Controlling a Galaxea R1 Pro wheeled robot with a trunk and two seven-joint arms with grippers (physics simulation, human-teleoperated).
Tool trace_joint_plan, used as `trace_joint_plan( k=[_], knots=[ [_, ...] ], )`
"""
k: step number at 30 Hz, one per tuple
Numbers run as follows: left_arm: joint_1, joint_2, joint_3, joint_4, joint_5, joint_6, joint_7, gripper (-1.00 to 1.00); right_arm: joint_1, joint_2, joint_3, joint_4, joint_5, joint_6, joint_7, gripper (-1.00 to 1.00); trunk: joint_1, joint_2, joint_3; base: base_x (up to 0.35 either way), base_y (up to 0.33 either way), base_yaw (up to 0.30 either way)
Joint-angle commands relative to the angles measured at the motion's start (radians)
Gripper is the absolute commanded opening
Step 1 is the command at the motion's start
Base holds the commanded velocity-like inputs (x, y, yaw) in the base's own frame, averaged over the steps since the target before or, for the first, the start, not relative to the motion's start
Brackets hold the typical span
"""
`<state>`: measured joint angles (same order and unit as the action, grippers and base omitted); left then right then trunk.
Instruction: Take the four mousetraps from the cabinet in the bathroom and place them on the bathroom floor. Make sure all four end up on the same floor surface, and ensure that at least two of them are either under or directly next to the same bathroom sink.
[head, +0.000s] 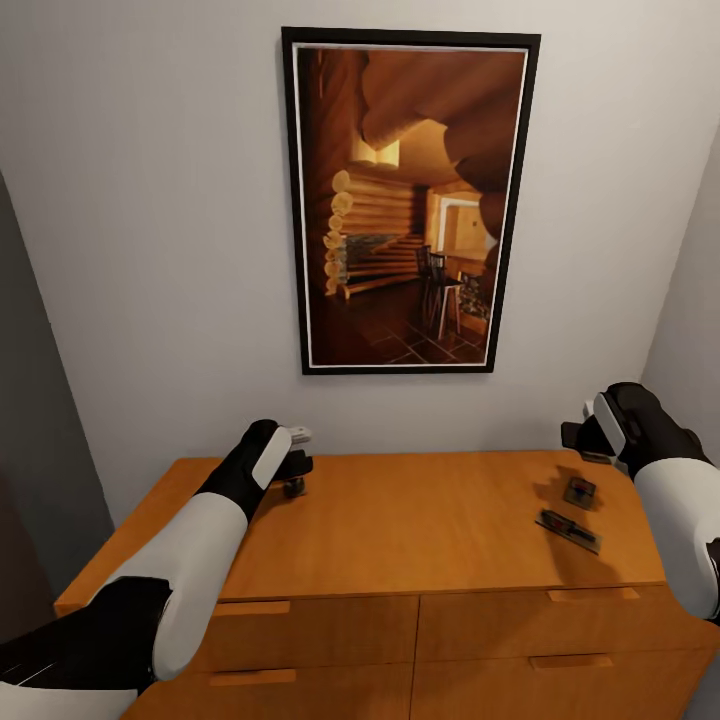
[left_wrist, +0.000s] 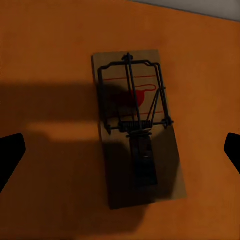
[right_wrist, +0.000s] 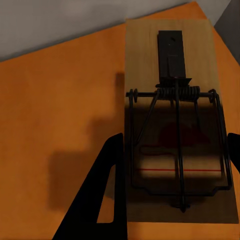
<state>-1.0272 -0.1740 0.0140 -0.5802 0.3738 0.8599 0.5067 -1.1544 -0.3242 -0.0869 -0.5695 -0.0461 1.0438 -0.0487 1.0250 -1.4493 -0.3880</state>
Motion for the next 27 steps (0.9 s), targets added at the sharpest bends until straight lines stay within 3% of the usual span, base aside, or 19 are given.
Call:
trace_joint_plan(
  k=[1,27],
  knots=[
    [-0.001,0.0,0.001,-0.001,0.01,0.002,0.009,1.0,-0.001,0.0,-0.002,-0.001,-0.006,0.003,-0.005,-1.0,0.0,-0.001,-0.001,0.0,0.0,0.0],
    [-0.001,0.0,0.001,-0.001,0.01,-0.002,0.009,1.0,-0.001,0.0,-0.002,0.002,-0.006,0.003,-0.005,-1.0,0.0,-0.001,-0.001,0.016,-0.049,0.0]
  ],
)
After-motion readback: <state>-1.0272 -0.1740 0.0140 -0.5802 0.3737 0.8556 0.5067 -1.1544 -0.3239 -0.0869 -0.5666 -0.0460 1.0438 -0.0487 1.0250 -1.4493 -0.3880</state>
